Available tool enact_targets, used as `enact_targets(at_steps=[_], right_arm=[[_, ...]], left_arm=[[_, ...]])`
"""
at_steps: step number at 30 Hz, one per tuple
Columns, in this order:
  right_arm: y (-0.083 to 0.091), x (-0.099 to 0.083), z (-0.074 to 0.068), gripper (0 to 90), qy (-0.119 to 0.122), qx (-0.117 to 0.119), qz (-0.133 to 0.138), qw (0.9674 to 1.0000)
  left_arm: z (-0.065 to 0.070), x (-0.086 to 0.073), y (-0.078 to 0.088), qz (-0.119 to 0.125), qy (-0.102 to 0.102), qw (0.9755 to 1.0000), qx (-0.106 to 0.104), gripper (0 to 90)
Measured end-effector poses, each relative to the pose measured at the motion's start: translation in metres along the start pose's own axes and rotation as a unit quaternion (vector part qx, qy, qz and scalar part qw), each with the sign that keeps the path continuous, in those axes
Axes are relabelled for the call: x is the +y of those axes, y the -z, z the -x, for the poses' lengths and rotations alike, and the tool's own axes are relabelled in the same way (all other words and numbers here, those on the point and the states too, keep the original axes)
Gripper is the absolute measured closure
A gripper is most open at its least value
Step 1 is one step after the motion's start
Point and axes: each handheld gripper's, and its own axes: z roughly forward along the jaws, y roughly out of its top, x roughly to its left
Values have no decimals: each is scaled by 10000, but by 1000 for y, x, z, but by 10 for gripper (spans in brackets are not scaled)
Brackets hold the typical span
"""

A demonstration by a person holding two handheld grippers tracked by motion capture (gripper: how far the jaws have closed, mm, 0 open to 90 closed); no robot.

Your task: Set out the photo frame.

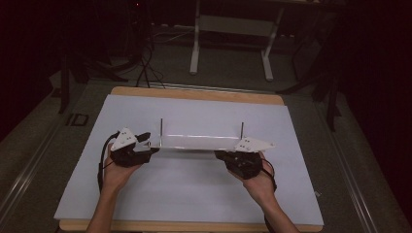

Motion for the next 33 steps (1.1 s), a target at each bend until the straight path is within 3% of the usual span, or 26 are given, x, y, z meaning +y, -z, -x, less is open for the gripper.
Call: enact_targets(at_steps=[4,8,13,20,33], right_arm=[[0,2,2,900,-34,42,10,10000],[0,6,4,900,-16,53,-14,10000],[-1,10,6,900,18,24,-48,10000],[0,13,10,897,66,19,-79,9999],[0,9,16,773,155,-67,-175,9997]], left_arm=[[1,1,-2,36,-30,10000,24,410],[3,3,-5,84,-203,9997,123,400],[3,6,-11,101,-260,9996,-15,418],[2,9,-13,65,-182,9998,-66,462],[-2,14,-16,104,-67,9999,-26,463]])
